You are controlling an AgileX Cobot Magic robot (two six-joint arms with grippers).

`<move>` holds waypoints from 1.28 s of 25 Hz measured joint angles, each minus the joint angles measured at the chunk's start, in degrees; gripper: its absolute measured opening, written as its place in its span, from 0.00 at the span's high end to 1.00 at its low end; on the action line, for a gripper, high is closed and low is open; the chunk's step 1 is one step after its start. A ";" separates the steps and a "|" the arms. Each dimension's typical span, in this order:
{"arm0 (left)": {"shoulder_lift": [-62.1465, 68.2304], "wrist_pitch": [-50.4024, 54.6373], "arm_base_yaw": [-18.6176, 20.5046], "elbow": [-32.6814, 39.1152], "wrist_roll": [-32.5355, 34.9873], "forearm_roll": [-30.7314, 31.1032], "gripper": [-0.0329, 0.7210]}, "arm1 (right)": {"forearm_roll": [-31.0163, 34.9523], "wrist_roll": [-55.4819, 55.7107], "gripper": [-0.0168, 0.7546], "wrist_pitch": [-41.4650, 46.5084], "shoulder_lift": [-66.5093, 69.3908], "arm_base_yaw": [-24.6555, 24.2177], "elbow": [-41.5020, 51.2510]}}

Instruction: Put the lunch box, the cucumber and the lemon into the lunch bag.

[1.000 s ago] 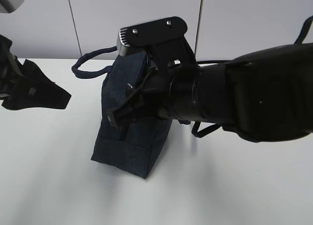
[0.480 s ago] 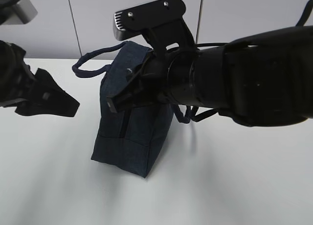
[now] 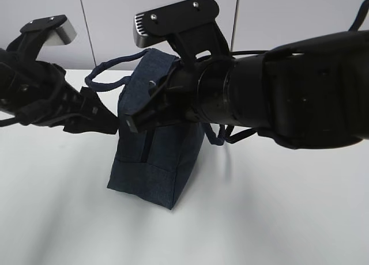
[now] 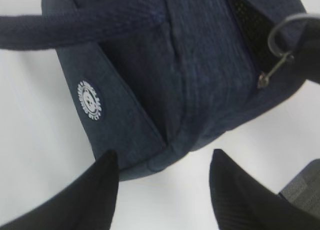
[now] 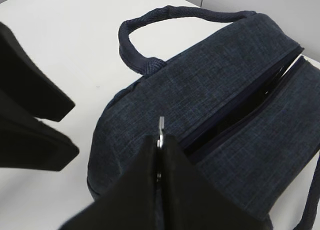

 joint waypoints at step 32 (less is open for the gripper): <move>9.39 -5.64 -0.96 -0.12 22.51 -19.96 0.96 | 0.00 0.00 0.98 -1.18 0.00 0.00 0.00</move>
